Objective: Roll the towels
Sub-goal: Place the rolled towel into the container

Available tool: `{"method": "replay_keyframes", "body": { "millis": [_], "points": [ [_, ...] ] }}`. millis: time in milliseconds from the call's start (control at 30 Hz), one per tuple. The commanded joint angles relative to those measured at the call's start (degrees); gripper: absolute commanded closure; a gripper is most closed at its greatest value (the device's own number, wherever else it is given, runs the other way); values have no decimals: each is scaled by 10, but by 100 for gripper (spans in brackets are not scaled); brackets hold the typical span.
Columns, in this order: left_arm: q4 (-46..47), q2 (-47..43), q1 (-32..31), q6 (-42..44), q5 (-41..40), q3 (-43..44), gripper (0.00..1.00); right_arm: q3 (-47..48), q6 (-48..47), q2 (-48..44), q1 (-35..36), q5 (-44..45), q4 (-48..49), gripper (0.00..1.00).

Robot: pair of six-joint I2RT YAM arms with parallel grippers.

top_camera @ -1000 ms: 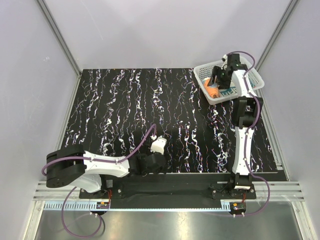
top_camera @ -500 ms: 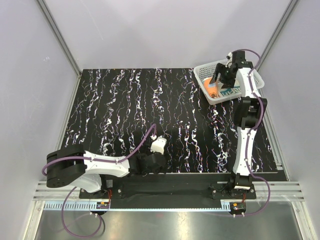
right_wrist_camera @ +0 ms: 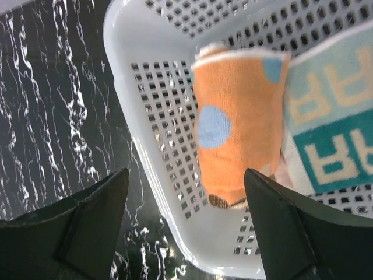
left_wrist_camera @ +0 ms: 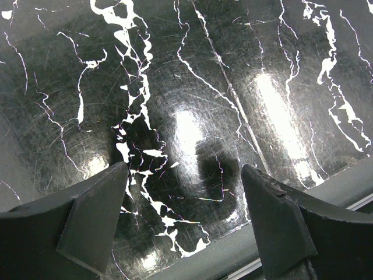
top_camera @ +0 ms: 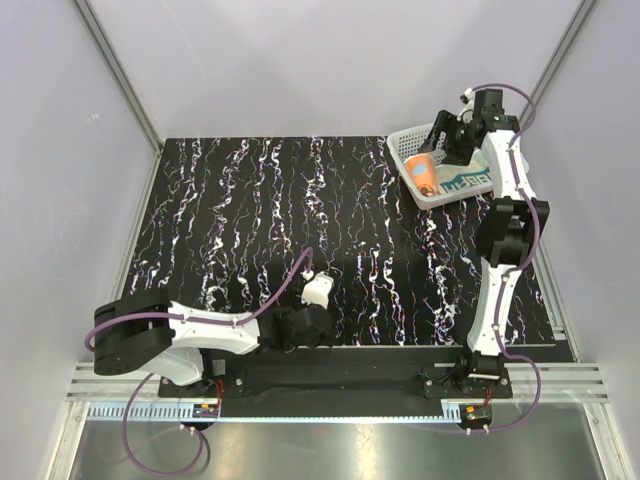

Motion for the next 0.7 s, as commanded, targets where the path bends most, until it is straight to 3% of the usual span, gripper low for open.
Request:
{"method": "replay_keyframes", "body": {
  "millis": [0,667],
  "points": [
    [26,4,2,2,-2,17,17,-72,22,-62,-2,-39,50,14],
    [23,4,2,-1,-4,18,17,-332,85,-234,8,-112,191,11]
  ]
}}
